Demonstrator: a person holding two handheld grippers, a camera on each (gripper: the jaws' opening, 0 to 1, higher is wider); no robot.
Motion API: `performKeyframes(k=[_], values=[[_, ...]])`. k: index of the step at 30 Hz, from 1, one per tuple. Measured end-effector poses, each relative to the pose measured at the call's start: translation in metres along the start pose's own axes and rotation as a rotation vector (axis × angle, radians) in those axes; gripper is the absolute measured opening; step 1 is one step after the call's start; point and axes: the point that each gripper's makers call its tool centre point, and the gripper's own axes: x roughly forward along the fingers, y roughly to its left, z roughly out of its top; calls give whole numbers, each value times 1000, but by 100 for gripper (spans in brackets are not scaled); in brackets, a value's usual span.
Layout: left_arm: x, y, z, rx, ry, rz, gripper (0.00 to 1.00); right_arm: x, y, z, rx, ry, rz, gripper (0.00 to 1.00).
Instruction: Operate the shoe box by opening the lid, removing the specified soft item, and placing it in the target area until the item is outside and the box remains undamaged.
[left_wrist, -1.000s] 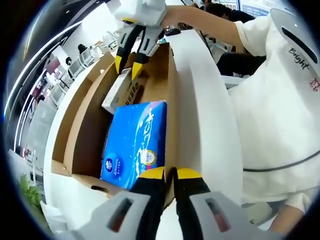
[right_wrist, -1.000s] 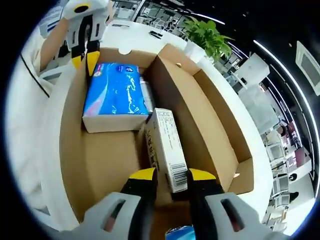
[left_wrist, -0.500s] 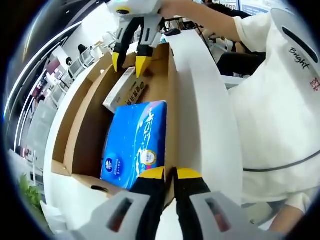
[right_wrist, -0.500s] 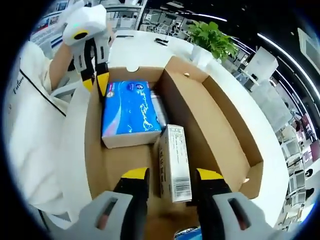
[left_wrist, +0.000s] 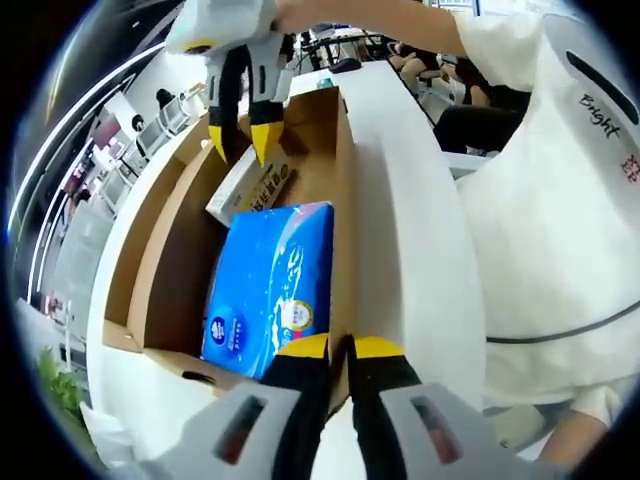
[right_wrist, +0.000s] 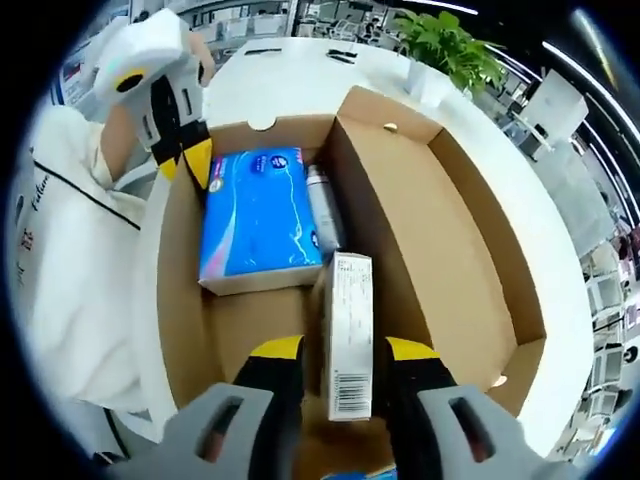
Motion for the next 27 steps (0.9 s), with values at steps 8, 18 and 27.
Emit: performKeyframes(k=[8,18,27], values=[[0,0,0,0,2,-1,6,1,4,5,7,34,42,28],[0,0,-1,0,1,3,6,17,15,3,8,103,115,29],[-1,0,-1,2,1,2,6,33,11,-12,22,177,126,27]])
